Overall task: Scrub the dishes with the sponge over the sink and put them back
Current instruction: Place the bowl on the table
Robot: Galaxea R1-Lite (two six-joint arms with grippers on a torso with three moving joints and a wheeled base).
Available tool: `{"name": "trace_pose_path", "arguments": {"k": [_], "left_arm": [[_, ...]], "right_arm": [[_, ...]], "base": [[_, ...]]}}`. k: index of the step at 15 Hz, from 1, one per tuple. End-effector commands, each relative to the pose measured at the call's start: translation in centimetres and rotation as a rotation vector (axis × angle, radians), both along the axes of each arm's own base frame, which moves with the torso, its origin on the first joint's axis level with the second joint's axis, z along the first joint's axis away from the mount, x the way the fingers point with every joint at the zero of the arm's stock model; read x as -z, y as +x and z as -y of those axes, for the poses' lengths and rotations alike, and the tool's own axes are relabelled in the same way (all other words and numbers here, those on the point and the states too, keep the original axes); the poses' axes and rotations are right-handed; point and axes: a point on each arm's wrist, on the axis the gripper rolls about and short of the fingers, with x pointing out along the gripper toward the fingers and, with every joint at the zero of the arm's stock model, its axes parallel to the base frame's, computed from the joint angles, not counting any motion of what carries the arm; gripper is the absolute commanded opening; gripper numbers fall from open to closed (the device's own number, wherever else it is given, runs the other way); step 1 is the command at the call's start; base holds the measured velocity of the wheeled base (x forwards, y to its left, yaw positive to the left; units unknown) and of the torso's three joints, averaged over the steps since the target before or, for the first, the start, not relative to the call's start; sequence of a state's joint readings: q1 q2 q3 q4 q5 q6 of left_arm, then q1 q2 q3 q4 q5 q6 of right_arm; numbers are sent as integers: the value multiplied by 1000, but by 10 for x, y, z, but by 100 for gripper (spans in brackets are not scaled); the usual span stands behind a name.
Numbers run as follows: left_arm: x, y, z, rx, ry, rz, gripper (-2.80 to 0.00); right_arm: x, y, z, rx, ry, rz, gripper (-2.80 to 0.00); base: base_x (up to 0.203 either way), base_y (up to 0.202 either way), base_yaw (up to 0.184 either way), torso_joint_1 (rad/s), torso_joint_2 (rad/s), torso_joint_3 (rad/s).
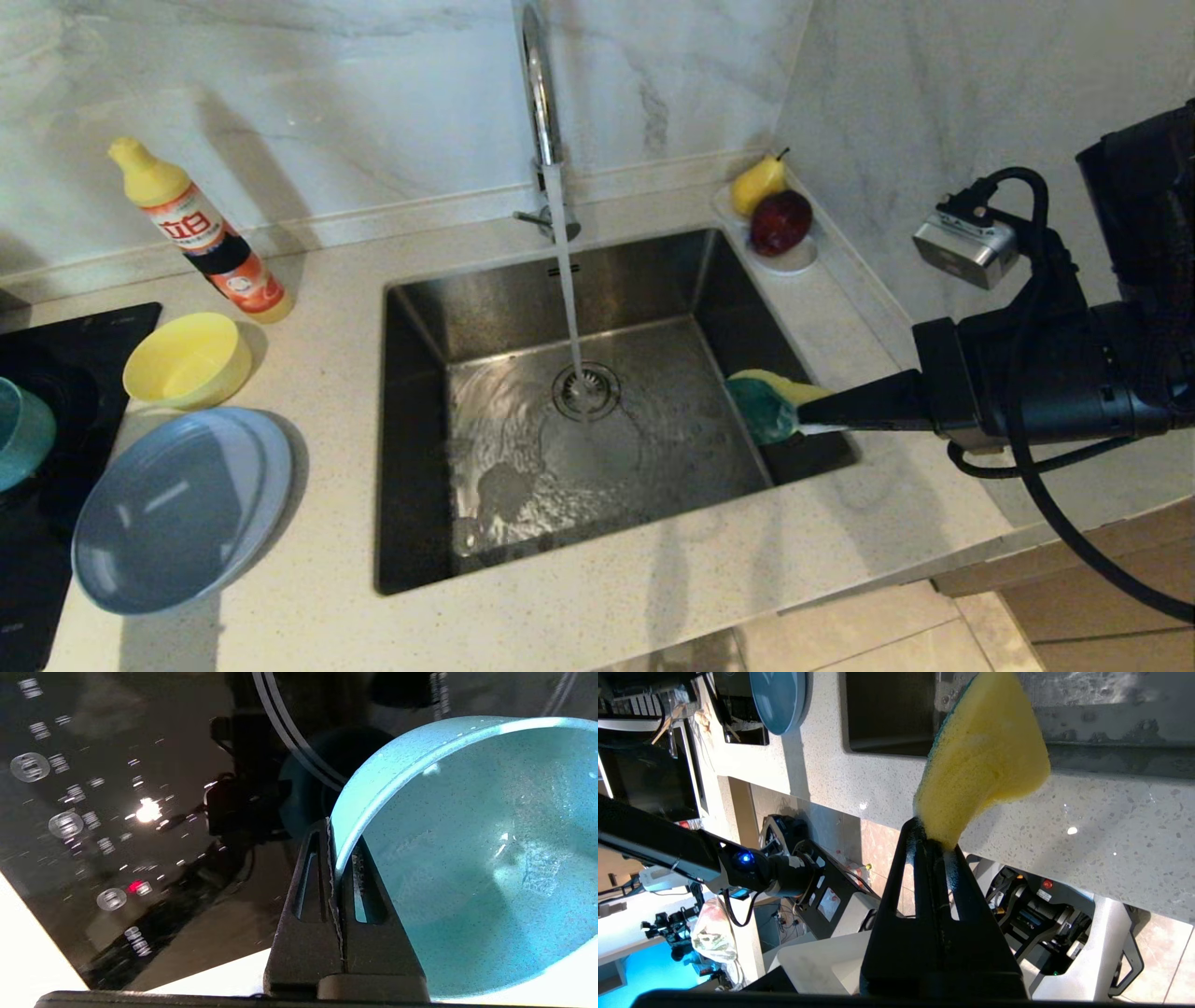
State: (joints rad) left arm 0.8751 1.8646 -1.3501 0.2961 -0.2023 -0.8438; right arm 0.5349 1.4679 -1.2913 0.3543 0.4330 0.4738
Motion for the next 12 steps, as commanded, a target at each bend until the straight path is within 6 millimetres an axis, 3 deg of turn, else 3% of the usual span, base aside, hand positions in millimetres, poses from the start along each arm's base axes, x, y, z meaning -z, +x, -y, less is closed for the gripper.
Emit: {"name": "trace_pose_path", "arguments": {"k": [1, 6, 12], "left_arm": [[7, 10, -13, -10, -18, 2, -280], [22, 32, -40, -42, -73, -21, -280], [17, 39, -47, -52, -95, -15, -280]], "right_arm": [[0, -2, 1, -1, 2, -3, -280], [1, 0, 0, -4, 0, -5, -280], [2, 0, -1, -5, -2, -9, -280]], "base": [[0, 0, 0, 0, 0, 0], [0, 0, 0, 0, 0, 0], [0, 0, 0, 0, 0, 0]]}}
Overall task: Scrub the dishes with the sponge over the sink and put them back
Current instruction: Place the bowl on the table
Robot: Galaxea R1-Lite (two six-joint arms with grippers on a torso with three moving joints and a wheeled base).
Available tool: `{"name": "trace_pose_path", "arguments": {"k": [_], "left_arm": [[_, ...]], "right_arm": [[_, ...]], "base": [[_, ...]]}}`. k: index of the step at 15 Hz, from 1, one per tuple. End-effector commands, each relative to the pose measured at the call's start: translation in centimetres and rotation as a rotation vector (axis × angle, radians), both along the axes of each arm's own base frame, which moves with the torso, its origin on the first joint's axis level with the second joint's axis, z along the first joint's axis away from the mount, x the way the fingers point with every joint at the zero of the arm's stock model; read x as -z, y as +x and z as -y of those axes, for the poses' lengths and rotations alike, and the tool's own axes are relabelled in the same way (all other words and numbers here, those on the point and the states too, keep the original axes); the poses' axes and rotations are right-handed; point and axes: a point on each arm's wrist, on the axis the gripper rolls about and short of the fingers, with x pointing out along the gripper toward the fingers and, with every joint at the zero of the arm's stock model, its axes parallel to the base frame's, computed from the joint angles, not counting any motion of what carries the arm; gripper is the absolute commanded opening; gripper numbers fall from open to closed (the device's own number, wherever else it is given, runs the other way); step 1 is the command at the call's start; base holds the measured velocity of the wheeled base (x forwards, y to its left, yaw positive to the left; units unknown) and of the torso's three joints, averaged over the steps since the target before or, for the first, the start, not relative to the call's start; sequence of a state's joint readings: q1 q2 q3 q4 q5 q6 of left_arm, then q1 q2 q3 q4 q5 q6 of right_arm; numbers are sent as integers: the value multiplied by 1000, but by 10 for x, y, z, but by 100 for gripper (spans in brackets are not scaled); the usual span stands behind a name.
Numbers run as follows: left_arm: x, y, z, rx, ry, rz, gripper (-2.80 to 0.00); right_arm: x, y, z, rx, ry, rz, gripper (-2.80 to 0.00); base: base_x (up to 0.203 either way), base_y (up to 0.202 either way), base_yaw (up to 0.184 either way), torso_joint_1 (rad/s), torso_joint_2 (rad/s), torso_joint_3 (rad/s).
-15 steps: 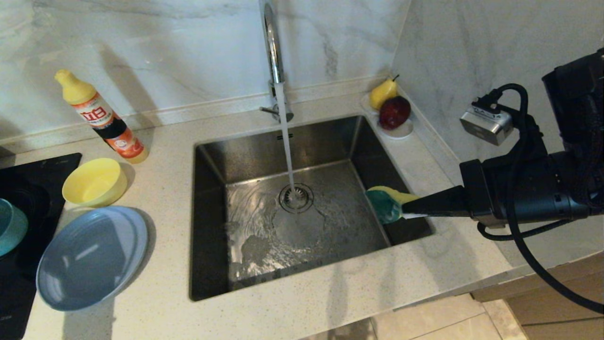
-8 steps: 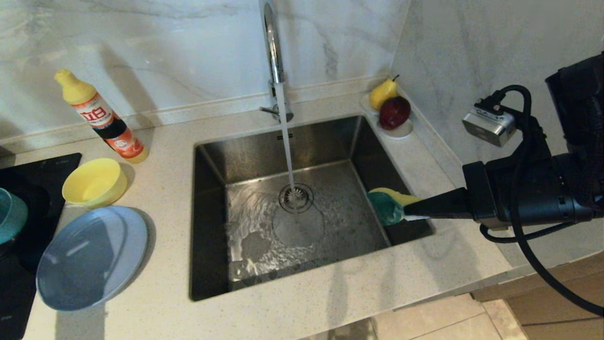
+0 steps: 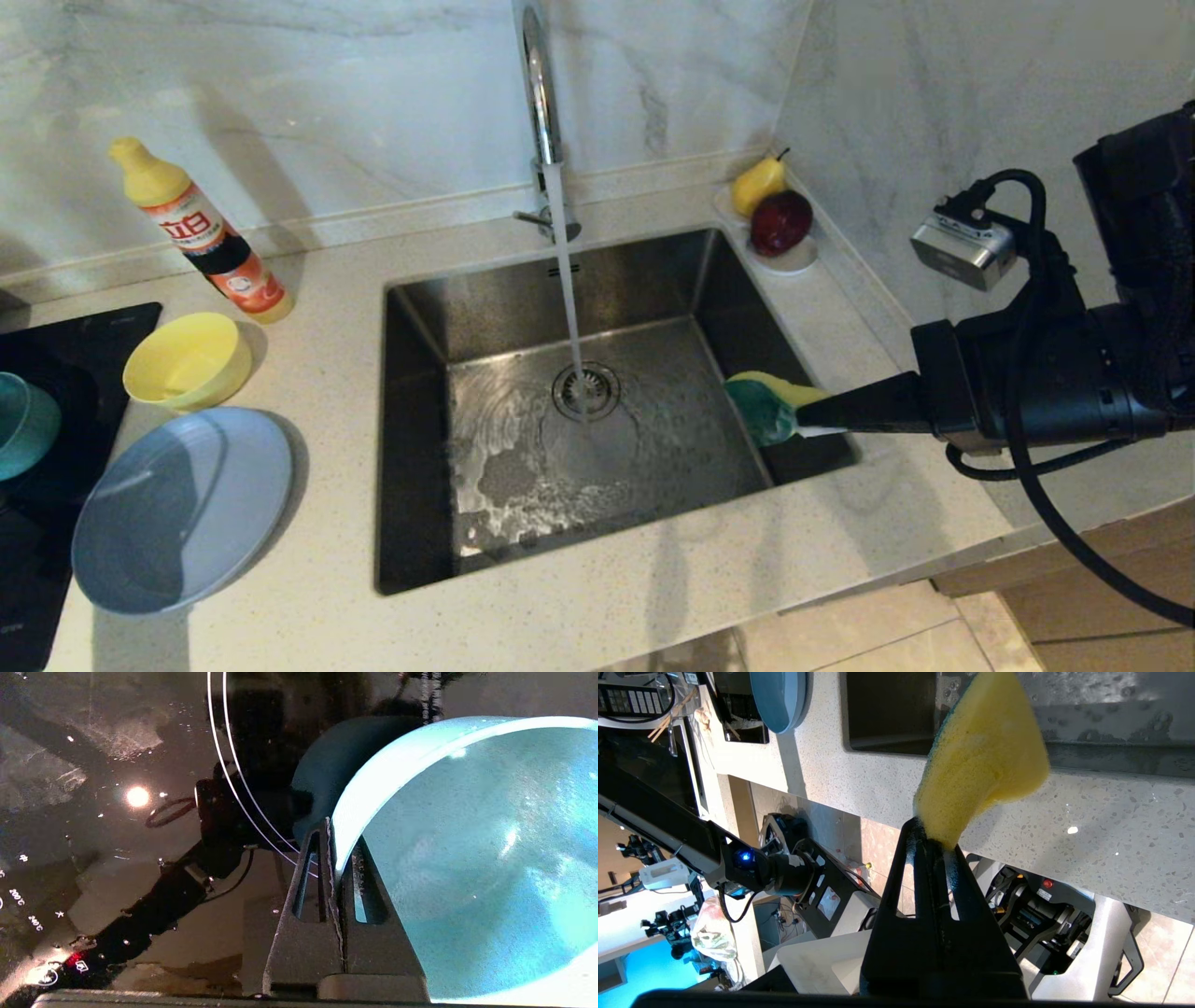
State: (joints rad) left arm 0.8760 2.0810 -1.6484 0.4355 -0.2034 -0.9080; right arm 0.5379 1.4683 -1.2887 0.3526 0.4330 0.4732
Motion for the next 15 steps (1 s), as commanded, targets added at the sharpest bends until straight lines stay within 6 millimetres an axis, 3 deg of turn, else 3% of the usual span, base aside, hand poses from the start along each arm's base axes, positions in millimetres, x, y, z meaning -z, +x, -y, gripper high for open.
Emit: {"name": "trace_pose_path", "arguments": {"k": [1, 3, 4, 9, 12, 15], "left_arm": [[1, 3, -4, -8, -14, 1, -280], [0, 5, -3, -5, -11, 3, -280], [0, 5, -3, -2, -10, 3, 0], [-15, 6, 0, 24, 7, 52, 0], [-51, -7, 19, 72, 33, 133, 0], [-92, -21, 52, 163, 68, 227, 0]], "right_arm": [[2, 0, -1, -2, -2, -9, -280], [1, 0, 0, -2, -1, -8, -280], [2, 1, -1, -2, -3, -11, -280], [4, -2, 1, -2, -6, -13, -280], [4, -2, 0, -6, -6, -15, -280], [4, -3, -1, -9, -6, -16, -280]], "base": [[0, 0, 0, 0, 0, 0], [0, 0, 0, 0, 0, 0], [0, 0, 0, 0, 0, 0], [0, 0, 0, 0, 0, 0], [0, 0, 0, 0, 0, 0], [0, 0, 0, 0, 0, 0]]}}
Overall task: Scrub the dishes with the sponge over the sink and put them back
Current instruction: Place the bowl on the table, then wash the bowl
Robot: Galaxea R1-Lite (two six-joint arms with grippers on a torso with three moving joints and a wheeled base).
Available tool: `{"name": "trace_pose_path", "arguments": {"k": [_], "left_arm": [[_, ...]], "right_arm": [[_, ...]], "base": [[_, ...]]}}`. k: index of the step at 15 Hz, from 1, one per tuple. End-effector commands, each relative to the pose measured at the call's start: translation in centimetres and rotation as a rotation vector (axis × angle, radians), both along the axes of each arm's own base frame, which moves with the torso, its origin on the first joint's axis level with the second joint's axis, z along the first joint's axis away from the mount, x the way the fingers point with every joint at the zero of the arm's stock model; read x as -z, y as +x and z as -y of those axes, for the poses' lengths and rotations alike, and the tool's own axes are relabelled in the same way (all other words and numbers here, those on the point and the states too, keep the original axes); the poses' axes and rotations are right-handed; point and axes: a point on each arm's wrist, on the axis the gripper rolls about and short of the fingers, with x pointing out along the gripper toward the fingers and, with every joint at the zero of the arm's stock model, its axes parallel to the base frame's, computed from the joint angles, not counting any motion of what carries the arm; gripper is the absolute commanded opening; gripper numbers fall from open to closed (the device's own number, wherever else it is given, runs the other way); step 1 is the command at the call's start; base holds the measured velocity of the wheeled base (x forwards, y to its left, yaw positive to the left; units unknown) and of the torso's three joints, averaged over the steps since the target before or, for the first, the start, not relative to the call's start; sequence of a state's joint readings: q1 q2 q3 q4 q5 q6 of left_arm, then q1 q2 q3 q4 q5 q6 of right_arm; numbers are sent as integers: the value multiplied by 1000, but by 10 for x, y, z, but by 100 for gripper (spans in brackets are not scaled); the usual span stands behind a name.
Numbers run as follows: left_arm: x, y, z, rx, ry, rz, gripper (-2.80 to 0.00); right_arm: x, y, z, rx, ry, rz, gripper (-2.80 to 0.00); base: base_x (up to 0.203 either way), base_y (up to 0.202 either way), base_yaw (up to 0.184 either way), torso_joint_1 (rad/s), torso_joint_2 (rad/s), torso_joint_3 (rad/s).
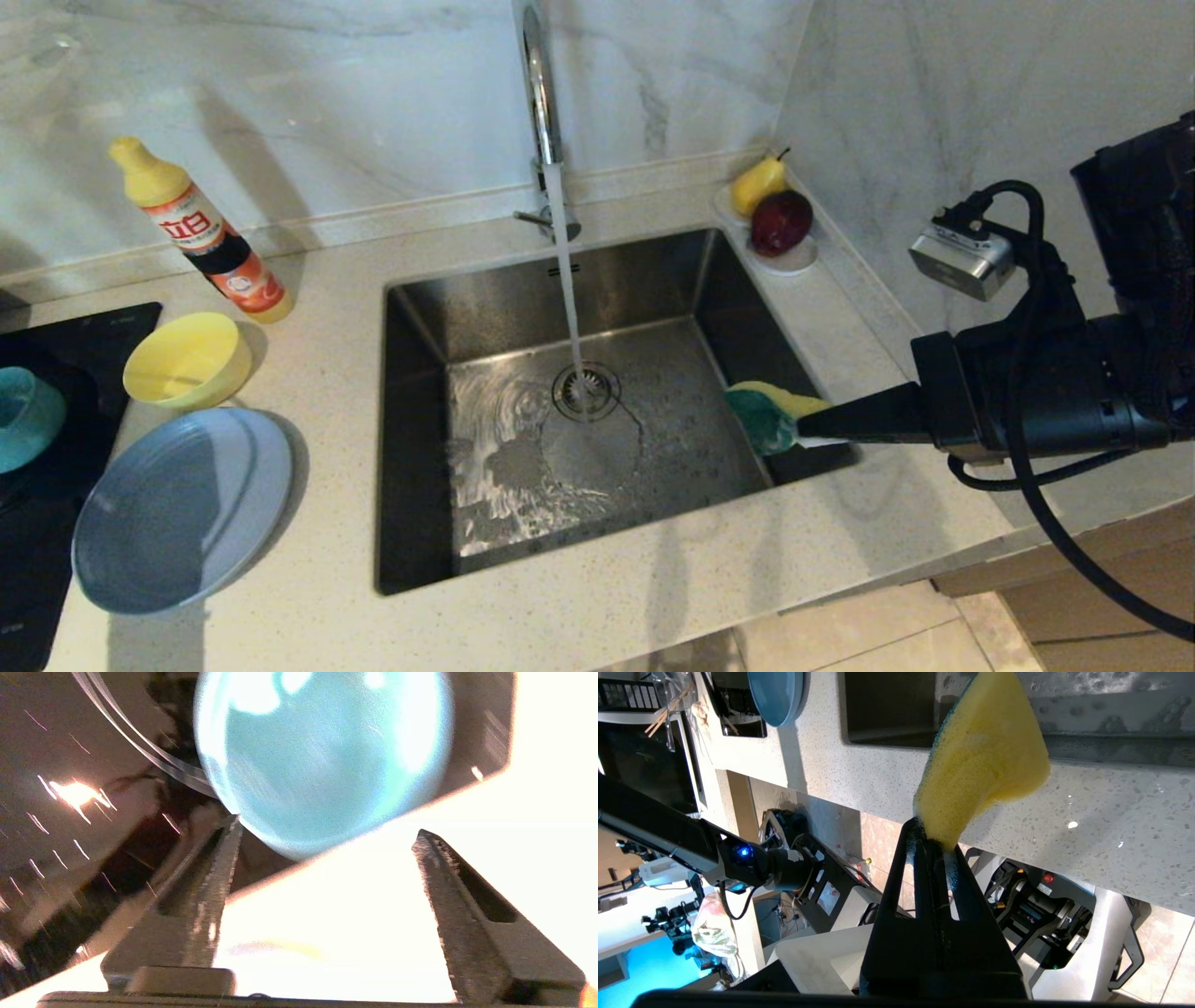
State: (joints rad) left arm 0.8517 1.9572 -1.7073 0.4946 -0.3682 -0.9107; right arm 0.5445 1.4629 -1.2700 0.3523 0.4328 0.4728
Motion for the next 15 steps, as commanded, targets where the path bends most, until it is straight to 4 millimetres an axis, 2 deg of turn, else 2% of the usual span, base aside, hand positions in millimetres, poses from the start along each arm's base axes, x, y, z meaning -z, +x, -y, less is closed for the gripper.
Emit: {"name": "trace_pose_path", "arguments": {"k": [1, 3, 4, 7, 9, 13, 15], "left_arm": [[-43, -17, 34, 51, 74, 68, 0], [-58, -22, 57, 126, 129, 64, 0], [-61, -25, 65, 158, 149, 54, -280], [-66, -28, 72, 177, 174, 53, -280], [-60, -25, 74, 213, 192, 26, -280], [-29, 7, 87, 313, 276, -140, -280], [-25, 17, 88, 362, 320, -167, -280]], "right_arm": [[0, 0, 0, -3, 1, -5, -280], [0, 0, 0, -3, 1, -2, -280], [0, 0, 0, -2, 1, -2, -280], [2, -1, 0, -4, -2, -8, -280], [2, -2, 1, -4, -3, -9, -280], [4, -3, 2, -2, -6, -13, -280], [3, -3, 2, -2, -5, -11, -280]], "base": [[0, 0, 0, 0, 0, 0], [0, 0, 0, 0, 0, 0], [0, 0, 0, 0, 0, 0], [0, 0, 0, 0, 0, 0], [0, 0, 0, 0, 0, 0], [0, 0, 0, 0, 0, 0], [0, 0, 0, 0, 0, 0]]}}
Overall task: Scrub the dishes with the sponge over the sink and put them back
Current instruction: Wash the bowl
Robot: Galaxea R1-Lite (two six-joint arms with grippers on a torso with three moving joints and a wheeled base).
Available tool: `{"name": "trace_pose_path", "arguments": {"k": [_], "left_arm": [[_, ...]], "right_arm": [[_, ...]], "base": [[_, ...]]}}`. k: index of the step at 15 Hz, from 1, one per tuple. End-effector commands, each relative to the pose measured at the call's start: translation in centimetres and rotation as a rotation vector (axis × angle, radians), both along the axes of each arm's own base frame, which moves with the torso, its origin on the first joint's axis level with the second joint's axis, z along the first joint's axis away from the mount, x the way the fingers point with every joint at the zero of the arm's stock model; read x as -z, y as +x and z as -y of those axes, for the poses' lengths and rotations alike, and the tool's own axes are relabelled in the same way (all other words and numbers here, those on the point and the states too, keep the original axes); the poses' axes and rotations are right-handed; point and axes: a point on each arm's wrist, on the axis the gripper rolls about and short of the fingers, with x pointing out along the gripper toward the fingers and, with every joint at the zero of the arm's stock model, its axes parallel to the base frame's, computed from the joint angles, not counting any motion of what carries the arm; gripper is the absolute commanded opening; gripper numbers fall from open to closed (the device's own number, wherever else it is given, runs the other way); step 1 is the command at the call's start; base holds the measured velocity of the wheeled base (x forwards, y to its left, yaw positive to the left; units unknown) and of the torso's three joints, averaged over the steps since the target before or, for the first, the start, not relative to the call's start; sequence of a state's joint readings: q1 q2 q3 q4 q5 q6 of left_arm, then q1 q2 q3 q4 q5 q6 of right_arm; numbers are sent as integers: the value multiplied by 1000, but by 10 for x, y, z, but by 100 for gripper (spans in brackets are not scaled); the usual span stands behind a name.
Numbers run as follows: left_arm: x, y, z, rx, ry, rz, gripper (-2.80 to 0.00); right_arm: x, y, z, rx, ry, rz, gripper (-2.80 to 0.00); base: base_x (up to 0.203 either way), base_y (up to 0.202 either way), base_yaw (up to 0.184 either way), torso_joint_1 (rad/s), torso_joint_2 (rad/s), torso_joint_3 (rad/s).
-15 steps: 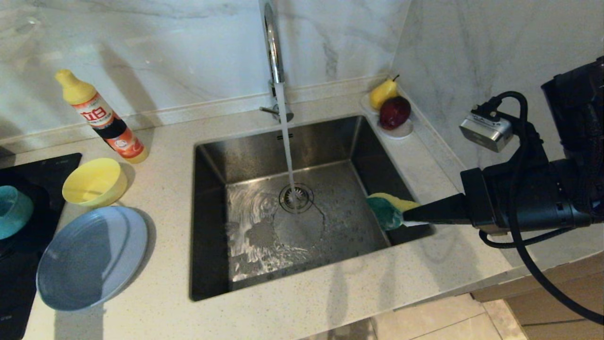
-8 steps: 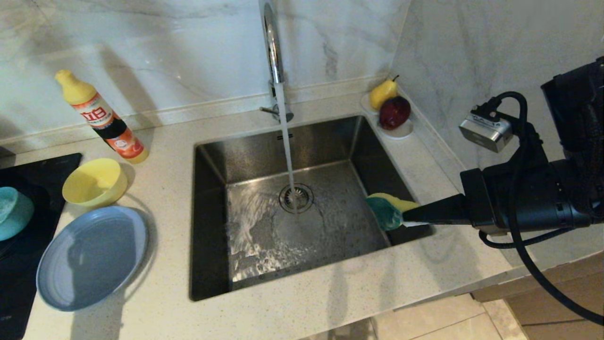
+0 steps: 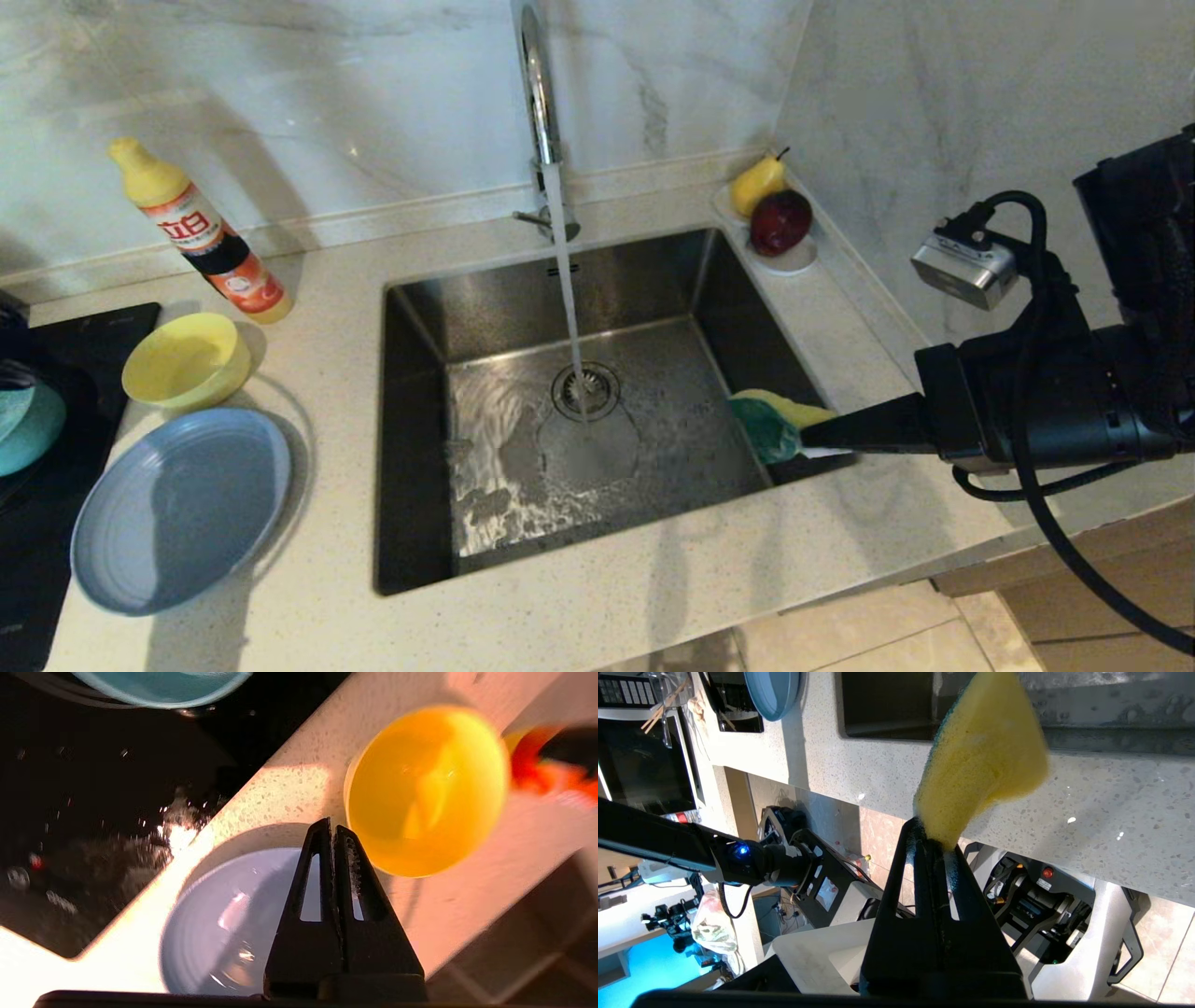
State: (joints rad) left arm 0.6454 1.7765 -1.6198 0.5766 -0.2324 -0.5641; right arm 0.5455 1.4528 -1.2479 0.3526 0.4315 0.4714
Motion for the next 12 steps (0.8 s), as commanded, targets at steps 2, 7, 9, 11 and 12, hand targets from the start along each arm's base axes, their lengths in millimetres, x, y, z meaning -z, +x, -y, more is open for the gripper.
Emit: {"name": "trace_pose_path", "arguments": {"k": [2, 7, 9, 11, 12], "left_arm": [[13, 19, 1, 81, 26, -46, 0], [15, 38, -11, 91, 40, -45, 0], [20, 47, -17, 93, 41, -51, 0], [26, 56, -15, 109, 40, -63, 0], [28, 59, -14, 111, 46, -72, 0]], "right_arm": [[0, -1, 0, -2, 1, -5, -280], [2, 0, 0, 0, -1, -9, -280], [2, 0, 0, 0, -1, -9, -280], [3, 1, -1, 0, -4, -14, -280], [3, 2, -1, 0, -5, -15, -280]], "base": [[0, 0, 0, 0, 0, 0], [0, 0, 0, 0, 0, 0], [0, 0, 0, 0, 0, 0], [0, 0, 0, 0, 0, 0], [0, 0, 0, 0, 0, 0]]}}
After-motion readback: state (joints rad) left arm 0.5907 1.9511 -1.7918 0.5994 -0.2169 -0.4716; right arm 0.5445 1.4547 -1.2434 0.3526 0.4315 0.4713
